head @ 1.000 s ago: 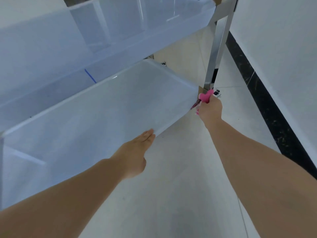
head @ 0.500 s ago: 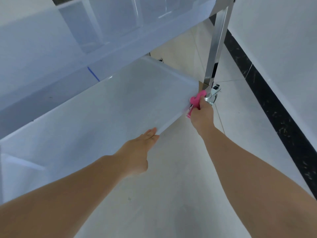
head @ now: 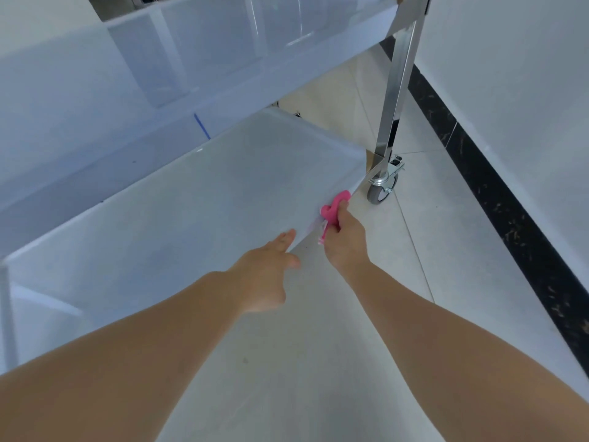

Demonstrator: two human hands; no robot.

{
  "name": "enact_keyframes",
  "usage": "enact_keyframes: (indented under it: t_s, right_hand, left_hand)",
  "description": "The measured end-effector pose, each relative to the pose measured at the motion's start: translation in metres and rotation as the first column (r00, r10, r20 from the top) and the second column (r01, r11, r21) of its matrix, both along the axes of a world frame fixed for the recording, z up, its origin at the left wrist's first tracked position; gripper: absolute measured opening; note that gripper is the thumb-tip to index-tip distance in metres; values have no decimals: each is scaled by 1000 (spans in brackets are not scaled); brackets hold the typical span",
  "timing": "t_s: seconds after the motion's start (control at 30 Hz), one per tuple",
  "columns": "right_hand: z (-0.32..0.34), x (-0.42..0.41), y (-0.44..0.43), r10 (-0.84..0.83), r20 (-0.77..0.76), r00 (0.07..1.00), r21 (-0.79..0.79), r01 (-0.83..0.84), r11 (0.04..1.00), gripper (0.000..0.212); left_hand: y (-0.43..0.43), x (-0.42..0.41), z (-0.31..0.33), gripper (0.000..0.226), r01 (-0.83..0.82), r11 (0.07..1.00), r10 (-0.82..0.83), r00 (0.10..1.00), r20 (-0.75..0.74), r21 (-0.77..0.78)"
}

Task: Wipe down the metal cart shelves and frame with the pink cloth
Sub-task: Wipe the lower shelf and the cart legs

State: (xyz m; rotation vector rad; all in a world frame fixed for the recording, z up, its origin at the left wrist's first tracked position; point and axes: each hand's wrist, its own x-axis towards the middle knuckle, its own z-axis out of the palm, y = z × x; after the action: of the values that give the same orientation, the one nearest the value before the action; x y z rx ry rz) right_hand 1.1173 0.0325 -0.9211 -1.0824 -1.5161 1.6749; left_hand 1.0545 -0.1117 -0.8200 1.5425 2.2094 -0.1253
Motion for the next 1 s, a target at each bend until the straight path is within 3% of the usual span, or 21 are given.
enact_keyframes:
  t_s: [0.17,0.27,0.4,0.7,0.83,1.0]
  right_hand:
    - [1,7,-6,52,8,999,62,-53,997,48]
    - [1,5,-14,30,-8,1000,-13,-30,999,53]
    - [0,3,-25,24,-26,999,-25,-24,999,39]
    - [4,0,-49,52,112,992,43,-57,997,48]
    - [-6,-3,-50,69,123,990,97,-82,992,25]
    - [-11,-4,-54,73,138,988,132,-91,987,27]
  left_hand:
    - [-7,-5,5,68,14,1000,-14,1000,-28,5]
    - [-31,-11,3,74,-28,999,31,997,-67,36]
    - [-79,-14,1,78,-68,997,71,994,-86,38]
    - [-148,-18,-6,76,-101,995,101,990,-97,4]
    - [-156,-17,-11,76,-121,992,123,989,-79,29]
    - [-166,-19,-13,74,-136,988,142,986,-92,71]
